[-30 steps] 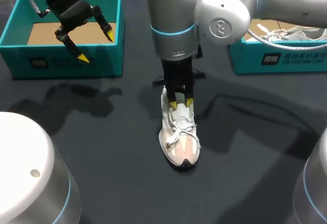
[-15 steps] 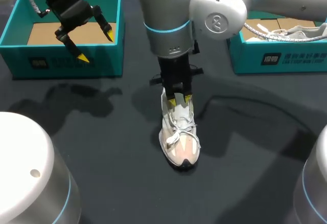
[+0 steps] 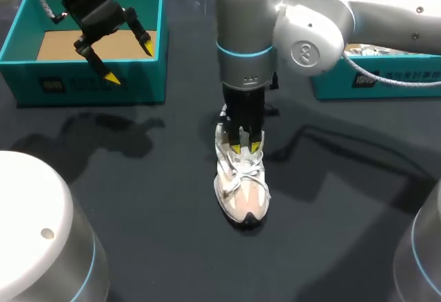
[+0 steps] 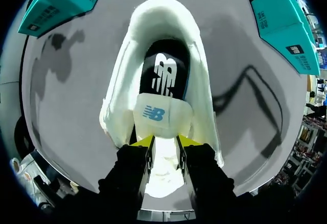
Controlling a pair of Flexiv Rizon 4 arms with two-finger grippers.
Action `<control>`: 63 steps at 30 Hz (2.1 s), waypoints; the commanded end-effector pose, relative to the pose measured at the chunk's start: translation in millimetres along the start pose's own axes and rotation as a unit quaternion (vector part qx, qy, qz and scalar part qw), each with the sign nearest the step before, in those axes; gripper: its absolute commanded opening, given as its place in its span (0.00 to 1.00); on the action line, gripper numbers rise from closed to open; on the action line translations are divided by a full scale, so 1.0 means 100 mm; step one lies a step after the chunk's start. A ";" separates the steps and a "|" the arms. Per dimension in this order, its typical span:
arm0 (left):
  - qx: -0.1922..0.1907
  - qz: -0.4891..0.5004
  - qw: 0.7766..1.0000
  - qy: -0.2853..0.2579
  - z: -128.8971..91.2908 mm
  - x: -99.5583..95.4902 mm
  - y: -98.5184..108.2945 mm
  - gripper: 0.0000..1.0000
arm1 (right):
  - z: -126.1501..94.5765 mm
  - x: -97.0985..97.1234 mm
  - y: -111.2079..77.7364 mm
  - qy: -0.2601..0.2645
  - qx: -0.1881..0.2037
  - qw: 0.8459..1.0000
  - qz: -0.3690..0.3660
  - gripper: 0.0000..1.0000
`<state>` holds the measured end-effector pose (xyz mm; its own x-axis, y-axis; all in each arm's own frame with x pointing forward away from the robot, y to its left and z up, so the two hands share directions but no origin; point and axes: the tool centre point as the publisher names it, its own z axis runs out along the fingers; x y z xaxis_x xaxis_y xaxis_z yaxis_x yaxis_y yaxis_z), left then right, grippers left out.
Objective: Take the shoe out of the shoebox, open the shoe tongue, remove and reinsert the insole, then place the shoe into the shoebox
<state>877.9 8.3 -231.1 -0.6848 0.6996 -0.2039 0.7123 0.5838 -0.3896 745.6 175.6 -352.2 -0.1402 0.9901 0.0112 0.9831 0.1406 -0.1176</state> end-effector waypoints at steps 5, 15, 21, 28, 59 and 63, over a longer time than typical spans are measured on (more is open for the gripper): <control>-0.001 0.000 1.000 0.000 0.00 0.00 0.00 1.00 | -0.31 0.03 0.11 -0.028 -0.021 0.998 -0.050 0.29; -0.001 0.000 1.000 0.000 0.00 0.00 0.00 1.00 | -0.70 -0.08 0.18 -0.040 -0.065 0.938 -0.338 0.39; -0.001 0.000 1.000 0.000 0.00 0.00 0.00 1.00 | -0.76 -0.18 0.22 -0.039 -0.066 0.858 -0.508 0.42; -0.001 0.000 1.000 0.000 0.00 0.00 0.00 1.00 | -0.89 -0.28 0.24 -0.004 -0.091 0.749 -0.656 1.00; -0.001 0.000 1.000 0.000 0.00 0.00 0.00 1.00 | -0.61 -0.12 0.97 -0.048 -0.061 0.724 -0.685 1.00; -0.001 0.000 1.000 0.000 0.00 0.00 0.00 1.00 | -0.52 -0.16 1.05 -0.042 -0.064 0.727 -0.682 1.00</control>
<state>877.8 8.3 -231.1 -0.6848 0.6996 -0.2039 0.7124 0.5837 -0.3896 851.3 174.9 -303.9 -0.9965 -0.0737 -0.0394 -0.0749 0.9968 0.0295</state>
